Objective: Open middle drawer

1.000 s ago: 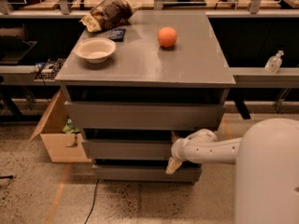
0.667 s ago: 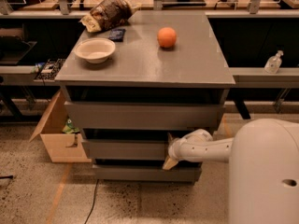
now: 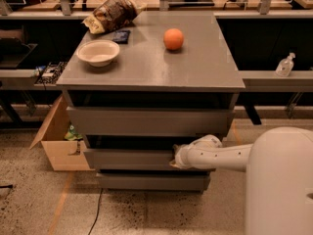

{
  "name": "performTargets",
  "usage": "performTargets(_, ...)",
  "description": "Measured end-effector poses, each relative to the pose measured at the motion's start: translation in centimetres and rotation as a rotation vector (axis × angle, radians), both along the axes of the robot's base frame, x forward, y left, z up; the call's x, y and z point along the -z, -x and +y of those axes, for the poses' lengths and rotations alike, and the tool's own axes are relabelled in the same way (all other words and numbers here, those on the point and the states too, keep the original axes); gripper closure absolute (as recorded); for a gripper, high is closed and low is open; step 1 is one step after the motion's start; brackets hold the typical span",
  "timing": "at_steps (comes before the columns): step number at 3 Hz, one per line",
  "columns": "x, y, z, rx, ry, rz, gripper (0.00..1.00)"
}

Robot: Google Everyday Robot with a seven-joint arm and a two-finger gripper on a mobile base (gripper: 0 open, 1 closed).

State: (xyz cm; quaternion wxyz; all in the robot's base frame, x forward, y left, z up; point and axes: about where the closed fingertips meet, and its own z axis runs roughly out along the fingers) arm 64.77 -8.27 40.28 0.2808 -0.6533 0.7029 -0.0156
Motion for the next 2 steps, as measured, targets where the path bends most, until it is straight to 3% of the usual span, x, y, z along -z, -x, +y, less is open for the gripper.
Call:
performTargets(1, -0.48, 0.01, -0.11, 0.0, 0.0, 0.0, 0.87)
performTargets(2, -1.08, 0.03, -0.16, 0.0, 0.0, 0.0, 1.0)
